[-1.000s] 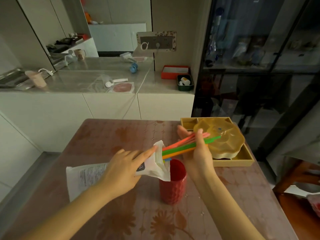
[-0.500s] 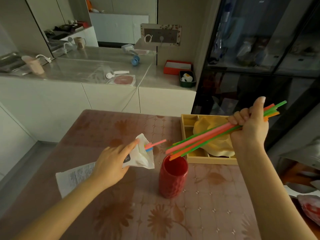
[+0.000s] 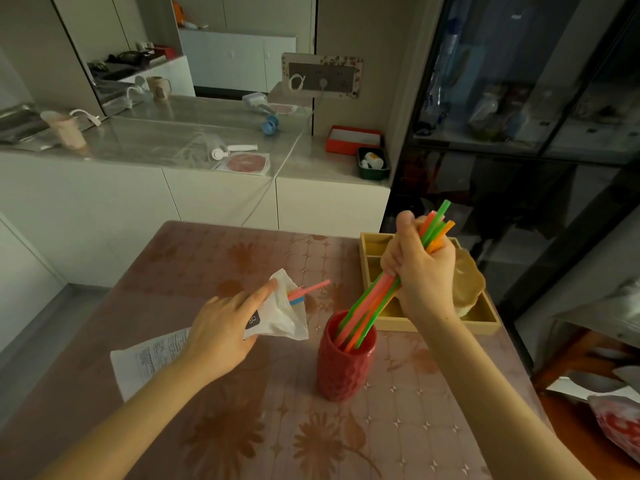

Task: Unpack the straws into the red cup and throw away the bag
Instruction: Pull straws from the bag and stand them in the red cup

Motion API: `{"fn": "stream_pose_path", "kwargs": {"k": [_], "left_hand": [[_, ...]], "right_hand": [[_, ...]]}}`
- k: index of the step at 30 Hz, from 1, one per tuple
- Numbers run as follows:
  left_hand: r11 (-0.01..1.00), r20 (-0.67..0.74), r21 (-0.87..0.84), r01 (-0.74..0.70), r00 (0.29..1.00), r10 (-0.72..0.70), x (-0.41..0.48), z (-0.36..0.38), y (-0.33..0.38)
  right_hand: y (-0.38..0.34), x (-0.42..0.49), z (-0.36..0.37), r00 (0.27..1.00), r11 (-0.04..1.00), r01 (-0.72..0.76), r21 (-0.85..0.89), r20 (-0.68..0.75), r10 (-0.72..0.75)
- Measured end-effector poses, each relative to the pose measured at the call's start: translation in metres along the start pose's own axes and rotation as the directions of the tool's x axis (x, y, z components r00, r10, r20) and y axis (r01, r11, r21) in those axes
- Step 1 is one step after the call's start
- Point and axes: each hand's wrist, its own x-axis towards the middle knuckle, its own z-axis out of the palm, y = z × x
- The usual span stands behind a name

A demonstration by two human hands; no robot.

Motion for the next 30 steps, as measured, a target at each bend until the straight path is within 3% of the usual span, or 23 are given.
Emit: {"fn": "stream_pose_path", "kwargs": {"k": [6, 16, 21, 25, 30], "left_hand": [[1.0, -0.015, 0.013, -0.027, 1.0, 0.028, 0.003, 0.001, 0.001], [0.996, -0.018, 0.066, -0.057, 0.998, 0.058, 0.017, -0.003, 0.007], [0.99, -0.013, 0.11, -0.09, 0.996, 0.092, 0.017, -0.006, 0.006], [0.992, -0.029, 0.093, -0.085, 0.996, 0.088, 0.017, -0.01, 0.007], [0.996, -0.028, 0.055, -0.064, 0.997, 0.066, 0.015, -0.007, 0.009]], "right_hand": [[-0.029, -0.006, -0.005, 0.971, 0.986, 0.142, 0.086, 0.181, -0.156], [-0.003, 0.033, -0.019, 0.985, 0.991, -0.117, 0.058, -0.124, 0.123], [0.003, 0.062, -0.011, 0.958, 0.987, -0.16, 0.016, -0.24, 0.159], [0.008, 0.055, 0.002, 0.984, 0.988, -0.135, -0.069, -0.13, 0.125], [0.044, 0.004, 0.006, 0.989, 0.945, -0.068, -0.321, 0.102, 0.106]]}}
